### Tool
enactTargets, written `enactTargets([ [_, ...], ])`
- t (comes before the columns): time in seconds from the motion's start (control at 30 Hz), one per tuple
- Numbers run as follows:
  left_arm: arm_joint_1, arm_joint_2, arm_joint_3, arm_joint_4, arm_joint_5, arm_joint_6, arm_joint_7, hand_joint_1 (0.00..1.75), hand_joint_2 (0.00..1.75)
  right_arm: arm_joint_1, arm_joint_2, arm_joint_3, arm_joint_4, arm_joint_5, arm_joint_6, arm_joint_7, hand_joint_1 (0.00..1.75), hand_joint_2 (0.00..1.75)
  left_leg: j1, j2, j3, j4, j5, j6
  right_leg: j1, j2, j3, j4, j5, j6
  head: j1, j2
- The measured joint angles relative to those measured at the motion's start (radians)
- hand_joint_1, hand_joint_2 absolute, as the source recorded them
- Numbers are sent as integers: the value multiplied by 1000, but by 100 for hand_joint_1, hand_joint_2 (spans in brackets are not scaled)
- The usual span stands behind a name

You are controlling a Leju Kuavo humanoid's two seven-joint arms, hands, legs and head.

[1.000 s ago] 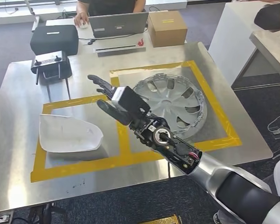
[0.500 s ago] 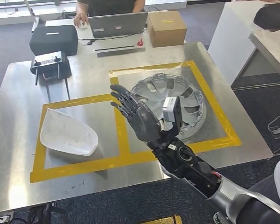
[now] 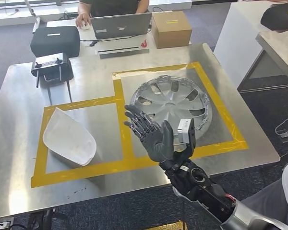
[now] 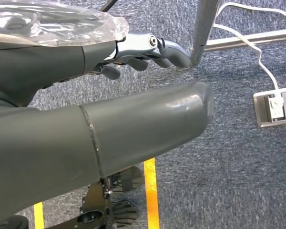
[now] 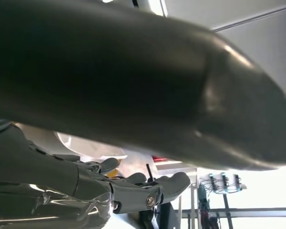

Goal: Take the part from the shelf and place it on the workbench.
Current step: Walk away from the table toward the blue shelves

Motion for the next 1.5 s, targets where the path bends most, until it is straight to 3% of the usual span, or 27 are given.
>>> enactTargets([
  [0.33, 0, 3, 0, 0, 0, 2, 0, 0, 0, 15, 0, -13, -9, 3, 2, 0, 0, 0, -1, 0, 1, 1, -1, 1, -1, 0, 1, -1, 0, 1, 0, 0],
  [0.6, -1, 6, 0, 0, -6, 4, 2, 0, 0, 26, 0, -28, -15, 15, 12, 0, 0, 0, -3, 1, 7, -7, -3, 13, -5, 0, 6, -4, -4, 14, -1, 0],
  [0.67, -2, 6, 0, 0, -9, 3, 5, 0, 0, 29, -1, -34, -20, 18, 15, 1, 0, 0, 5, 3, 20, -21, 1, 17, -4, -1, -8, 39, -34, 21, 2, 0],
  [0.77, -5, 5, 0, 0, -12, 0, 10, 0, 0, 36, -2, -43, -22, 20, 17, 7, 0, 0, 8, 5, 29, -28, 1, 19, -11, -1, -103, 227, -117, 33, 9, 0],
  [0.8, -5, 5, 0, 0, -12, -1, 12, 0, 0, 40, -2, -45, -22, 20, 17, 9, 0, 0, 9, 4, 30, -27, 0, 19, -16, -1, -129, 271, -124, 36, 9, 0],
  [0.83, -5, 4, 0, 0, -12, -2, 14, 0, 0, 42, -2, -46, -22, 20, 17, 10, 0, 0, 10, 4, 31, -27, -2, 18, -19, -1, -139, 279, -113, 39, 9, 0],
  [0.87, -4, 4, -1, 0, -12, -2, 15, 0, 0, 44, -2, -48, -22, 20, 17, 11, 0, 0, 12, 3, 33, -26, -3, 16, -22, -2, -128, 246, -83, 41, 9, 0],
  [0.97, -5, 3, -1, 0, -12, -3, 15, 0, 0, 45, -2, -51, -26, 21, 17, 14, 0, 0, 14, 1, 39, -19, -11, 2, -27, 0, -45, 54, 20, 42, 12, 0],
  [1.03, -6, 4, -1, 0, -11, -3, 16, 0, 0, 46, -2, -54, -29, 24, 17, 20, 0, 0, 13, 0, 36, -16, -11, -10, -24, 3, -22, 3, 37, 35, 10, 0],
  [1.13, -3, 4, -1, 0, -10, -3, 19, 0, 0, 49, -2, -57, -32, 31, 18, 26, 0, 0, 18, 1, 27, -6, -17, -27, -23, 4, -19, -6, 49, 14, 5, 0],
  [1.2, -1, 4, -1, 0, -11, -3, 21, 0, 0, 49, -2, -58, -36, 34, 18, 27, 0, 0, 21, 2, -9, 73, -70, -38, -24, 3, -20, -13, 58, 1, -2, 0],
  [1.27, 0, 3, -1, 0, -12, -3, 21, 0, 0, 50, -2, -58, -39, 37, 19, 28, 0, 0, 24, 3, -73, 216, -139, -47, -22, 0, -27, -14, 62, -5, -8, 0],
  [1.3, 0, 3, -1, 0, -12, -3, 21, 0, 0, 51, -2, -58, -39, 39, 19, 29, 0, 0, 26, 3, -97, 271, -157, -50, -21, -1, -29, -14, 63, -6, -8, 0],
  [1.33, 0, 2, -1, 0, -12, -3, 21, 0, 0, 53, -2, -58, -39, 40, 19, 29, 0, 0, 27, 3, -102, 288, -156, -52, -21, -2, -31, -14, 65, -6, -8, 0],
  [1.37, 0, 2, -1, 0, -12, -3, 21, 0, 0, 53, -2, -58, -39, 41, 19, 29, 0, 0, 29, 3, -85, 263, -136, -52, -21, -3, -32, -14, 66, -5, -9, 0],
  [1.43, -3, 2, -1, 0, -13, -3, 21, 0, 0, 54, -2, -58, -39, 42, 19, 30, 0, 0, 33, 3, -6, 121, -73, -51, -22, -2, -32, -13, 69, -1, -9, 0],
  [1.5, -8, 2, -1, 0, -13, -3, 20, 0, 0, 54, -2, -59, -42, 42, 19, 30, 0, 0, 32, 2, 53, 5, -37, -43, -18, -1, -36, -11, 72, 7, -8, 0],
])
